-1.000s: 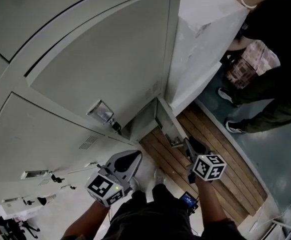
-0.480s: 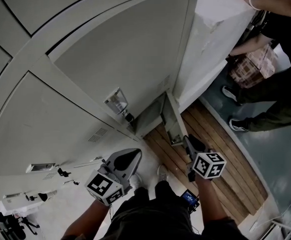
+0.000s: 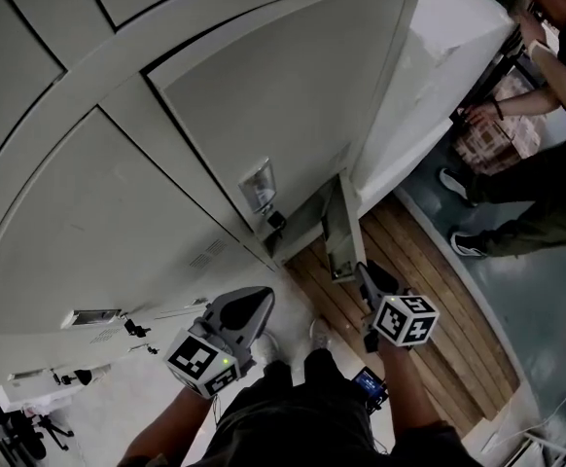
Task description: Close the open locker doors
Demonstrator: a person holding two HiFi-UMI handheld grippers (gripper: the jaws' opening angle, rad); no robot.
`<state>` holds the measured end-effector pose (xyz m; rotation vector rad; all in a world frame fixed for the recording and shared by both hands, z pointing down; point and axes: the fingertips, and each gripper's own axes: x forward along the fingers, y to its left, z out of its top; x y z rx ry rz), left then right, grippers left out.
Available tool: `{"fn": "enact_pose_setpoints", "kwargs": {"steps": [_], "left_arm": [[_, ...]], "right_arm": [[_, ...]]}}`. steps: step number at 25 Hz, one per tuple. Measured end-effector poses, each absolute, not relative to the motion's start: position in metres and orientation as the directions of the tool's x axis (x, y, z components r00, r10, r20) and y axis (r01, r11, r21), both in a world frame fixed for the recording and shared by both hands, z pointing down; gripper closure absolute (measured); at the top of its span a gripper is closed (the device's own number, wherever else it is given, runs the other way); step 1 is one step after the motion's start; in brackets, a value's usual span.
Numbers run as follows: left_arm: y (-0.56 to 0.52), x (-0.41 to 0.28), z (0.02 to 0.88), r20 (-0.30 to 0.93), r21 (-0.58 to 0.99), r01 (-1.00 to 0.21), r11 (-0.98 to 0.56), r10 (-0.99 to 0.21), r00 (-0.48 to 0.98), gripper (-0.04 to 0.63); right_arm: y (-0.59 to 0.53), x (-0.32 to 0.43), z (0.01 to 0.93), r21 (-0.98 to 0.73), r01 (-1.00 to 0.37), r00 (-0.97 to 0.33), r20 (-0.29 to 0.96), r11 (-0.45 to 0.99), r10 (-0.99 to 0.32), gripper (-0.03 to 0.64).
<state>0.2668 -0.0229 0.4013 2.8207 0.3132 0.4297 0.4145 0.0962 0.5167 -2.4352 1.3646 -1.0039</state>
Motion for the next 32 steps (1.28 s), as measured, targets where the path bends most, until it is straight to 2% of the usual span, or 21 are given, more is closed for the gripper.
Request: {"fn": "enact_pose_setpoints", "kwargs": {"steps": [32], "left_arm": [[-0.062, 0.223, 0.401, 0.245, 0.304, 0.118, -0.945, 0.198, 0.949, 0.592]], "right_arm": [[0.036, 0.375, 0.513, -0.569, -0.672, 0.252, 0.426, -0.474, -0.869, 0.517]]}}
